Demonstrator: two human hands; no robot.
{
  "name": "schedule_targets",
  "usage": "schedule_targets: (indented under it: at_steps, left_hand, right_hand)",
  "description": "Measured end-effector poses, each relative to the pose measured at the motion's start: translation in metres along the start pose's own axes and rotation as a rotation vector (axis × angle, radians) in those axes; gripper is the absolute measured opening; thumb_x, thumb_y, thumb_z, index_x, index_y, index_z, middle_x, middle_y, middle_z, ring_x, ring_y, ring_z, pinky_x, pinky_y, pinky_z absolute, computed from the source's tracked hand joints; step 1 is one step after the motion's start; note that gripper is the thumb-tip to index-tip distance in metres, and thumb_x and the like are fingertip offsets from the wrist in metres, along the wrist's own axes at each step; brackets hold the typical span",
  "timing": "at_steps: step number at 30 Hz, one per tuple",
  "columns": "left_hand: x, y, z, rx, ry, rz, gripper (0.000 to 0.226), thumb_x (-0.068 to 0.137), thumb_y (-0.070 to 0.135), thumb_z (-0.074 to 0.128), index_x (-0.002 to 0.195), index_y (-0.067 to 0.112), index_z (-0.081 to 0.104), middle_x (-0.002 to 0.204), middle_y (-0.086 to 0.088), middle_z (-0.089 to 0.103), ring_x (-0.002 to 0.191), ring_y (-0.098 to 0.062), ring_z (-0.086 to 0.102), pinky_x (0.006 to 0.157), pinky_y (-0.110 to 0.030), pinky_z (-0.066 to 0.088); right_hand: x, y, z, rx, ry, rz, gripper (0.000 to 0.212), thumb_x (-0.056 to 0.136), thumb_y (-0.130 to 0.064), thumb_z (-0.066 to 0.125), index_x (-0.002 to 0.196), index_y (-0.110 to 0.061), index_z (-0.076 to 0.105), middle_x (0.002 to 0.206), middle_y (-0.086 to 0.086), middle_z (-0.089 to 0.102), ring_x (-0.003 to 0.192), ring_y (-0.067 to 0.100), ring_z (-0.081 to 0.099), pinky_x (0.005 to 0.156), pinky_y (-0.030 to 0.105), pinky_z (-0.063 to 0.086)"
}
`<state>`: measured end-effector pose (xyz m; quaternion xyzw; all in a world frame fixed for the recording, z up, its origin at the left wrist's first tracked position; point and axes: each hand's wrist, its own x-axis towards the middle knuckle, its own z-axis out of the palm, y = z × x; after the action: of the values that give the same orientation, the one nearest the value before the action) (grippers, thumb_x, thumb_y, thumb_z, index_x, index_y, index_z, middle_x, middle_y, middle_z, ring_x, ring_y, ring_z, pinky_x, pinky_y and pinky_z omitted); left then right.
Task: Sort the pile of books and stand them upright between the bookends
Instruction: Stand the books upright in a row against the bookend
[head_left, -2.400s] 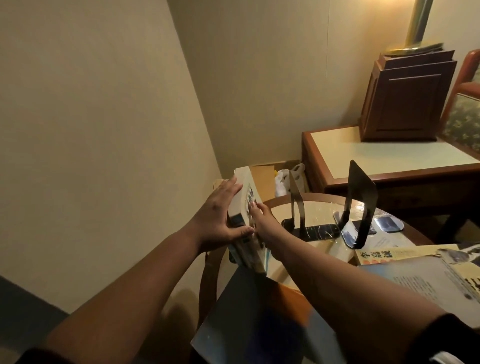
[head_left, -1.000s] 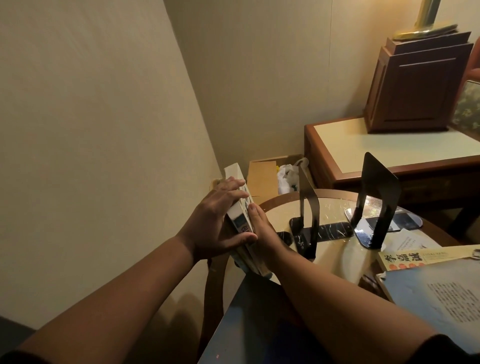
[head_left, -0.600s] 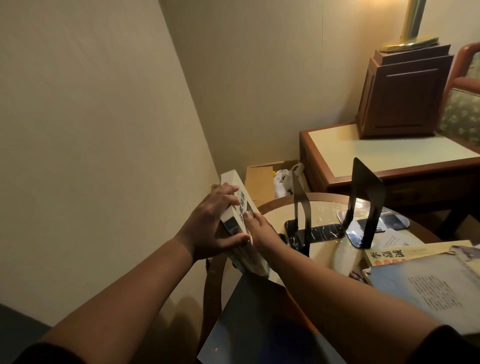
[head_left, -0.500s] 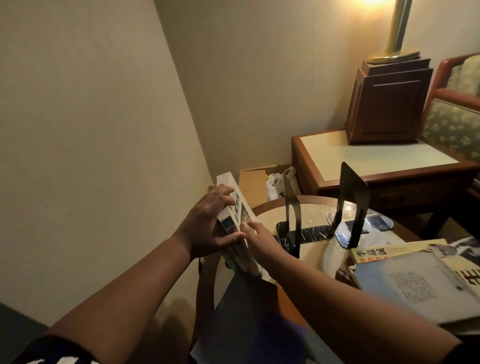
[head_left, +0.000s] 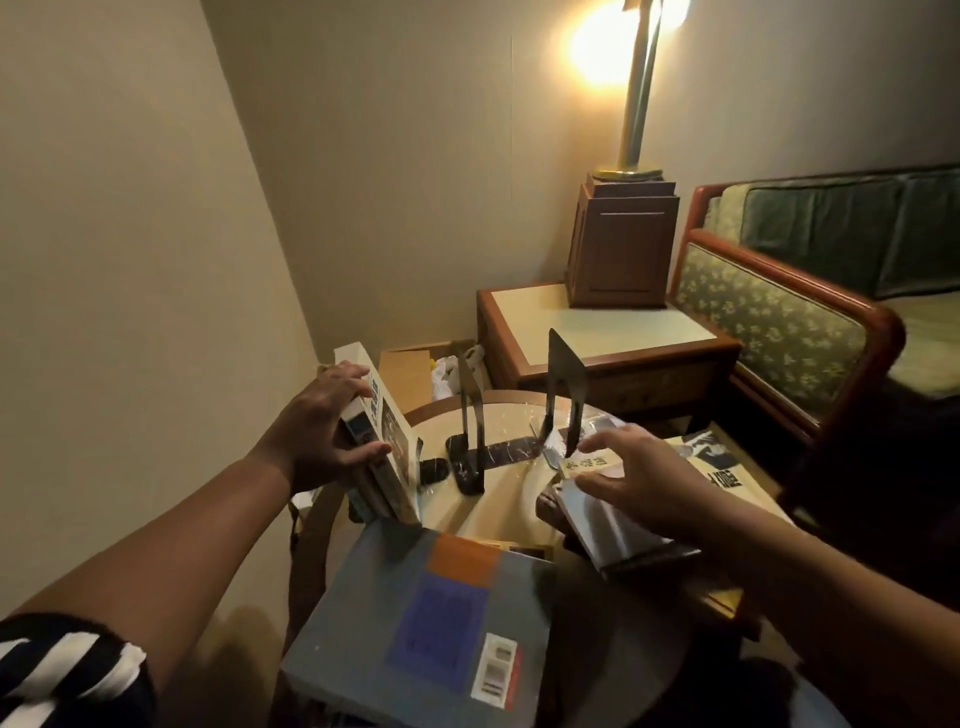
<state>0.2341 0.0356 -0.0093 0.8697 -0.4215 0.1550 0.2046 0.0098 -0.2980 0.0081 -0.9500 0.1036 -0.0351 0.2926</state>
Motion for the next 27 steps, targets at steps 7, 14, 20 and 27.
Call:
schedule_targets:
  at_steps: [7, 14, 20, 27]
  left_hand:
    - [0.002, 0.007, 0.004, 0.018, -0.01, -0.003, 0.07, 0.071, 0.067, 0.065, 0.119, 0.018, 0.053, 0.142, -0.007, 0.049, 0.134, -0.027, 0.043, 0.106, -0.053, 0.044]
    - [0.002, 0.011, 0.003, 0.025, -0.027, -0.036, 0.071, 0.07, 0.068, 0.063, 0.12, 0.02, 0.052, 0.144, -0.007, 0.048, 0.135, -0.029, 0.042, 0.106, -0.054, 0.043]
    - [0.002, 0.013, 0.005, 0.03, -0.032, -0.051, 0.069, 0.07, 0.069, 0.061, 0.12, 0.022, 0.05, 0.145, -0.006, 0.047, 0.135, -0.03, 0.042, 0.104, -0.056, 0.045]
    - [0.002, 0.012, 0.006, 0.03, -0.028, -0.05, 0.067, 0.071, 0.068, 0.062, 0.12, 0.024, 0.049, 0.147, -0.005, 0.046, 0.138, -0.029, 0.04, 0.104, -0.056, 0.045]
  right_hand:
    - [-0.013, 0.039, -0.01, -0.375, -0.225, 0.281, 0.07, 0.064, -0.075, 0.073, 0.118, -0.035, 0.052, 0.135, 0.004, 0.051, 0.111, 0.02, 0.05, 0.085, 0.032, 0.051]
    - [-0.012, 0.03, -0.008, -0.386, -0.06, 0.249, 0.06, 0.064, -0.068, 0.078, 0.1, -0.021, 0.067, 0.124, 0.005, 0.056, 0.113, 0.024, 0.05, 0.088, 0.037, 0.049]
    - [-0.005, 0.033, -0.013, -0.171, 0.149, 0.192, 0.039, 0.078, -0.023, 0.083, 0.113, -0.021, 0.065, 0.115, 0.001, 0.047, 0.106, 0.022, 0.051, 0.064, 0.019, 0.05]
    - [0.018, 0.012, -0.008, -0.037, 0.227, -0.071, 0.03, 0.077, -0.004, 0.081, 0.104, -0.015, 0.071, 0.11, 0.003, 0.055, 0.098, 0.02, 0.057, 0.064, 0.018, 0.05]
